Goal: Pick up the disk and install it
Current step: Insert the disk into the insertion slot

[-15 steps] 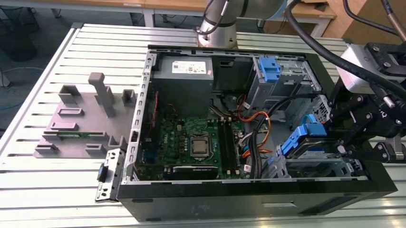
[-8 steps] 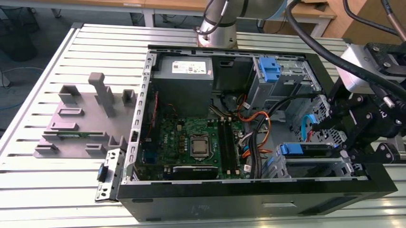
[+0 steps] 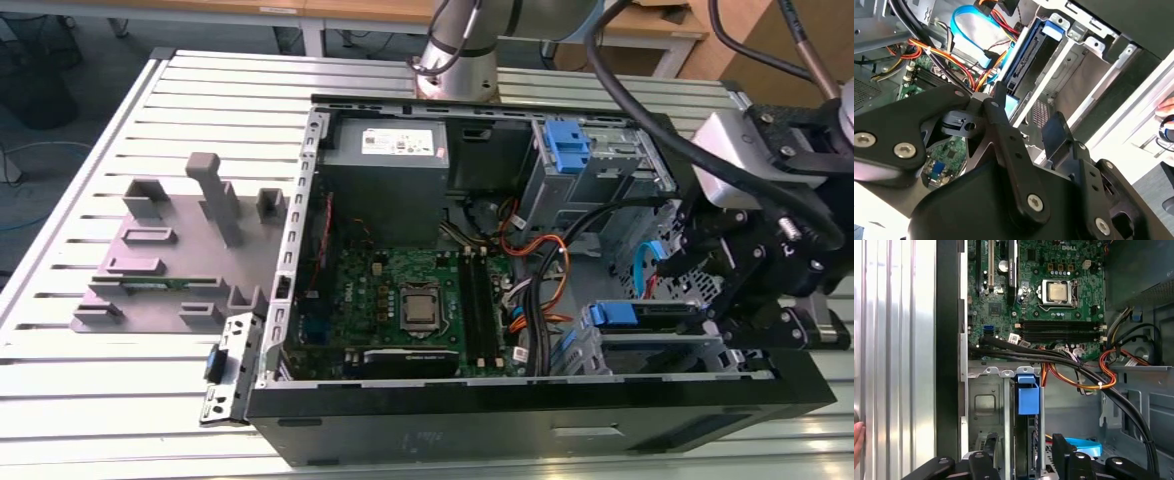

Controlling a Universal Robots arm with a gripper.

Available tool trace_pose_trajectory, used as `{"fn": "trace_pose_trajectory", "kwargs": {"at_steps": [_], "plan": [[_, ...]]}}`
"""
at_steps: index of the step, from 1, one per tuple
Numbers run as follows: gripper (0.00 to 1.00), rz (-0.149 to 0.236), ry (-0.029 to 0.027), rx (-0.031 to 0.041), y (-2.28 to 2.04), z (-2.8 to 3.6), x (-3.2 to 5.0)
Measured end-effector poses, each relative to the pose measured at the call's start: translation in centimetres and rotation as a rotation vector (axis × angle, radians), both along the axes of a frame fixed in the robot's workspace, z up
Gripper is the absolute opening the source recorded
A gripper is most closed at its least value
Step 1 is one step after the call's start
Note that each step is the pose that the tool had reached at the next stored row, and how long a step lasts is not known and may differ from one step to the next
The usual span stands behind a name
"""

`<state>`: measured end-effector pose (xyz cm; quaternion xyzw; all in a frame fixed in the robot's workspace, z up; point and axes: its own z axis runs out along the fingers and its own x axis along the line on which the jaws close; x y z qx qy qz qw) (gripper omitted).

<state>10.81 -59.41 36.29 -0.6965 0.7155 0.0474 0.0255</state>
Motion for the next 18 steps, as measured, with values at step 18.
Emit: {"fn": "trace_pose_trajectory", "kwargs": {"at_steps": [18], "plan": [[0.55, 0.015, -0.0057, 0.0001, 0.26, -0.54, -0.03]]}}
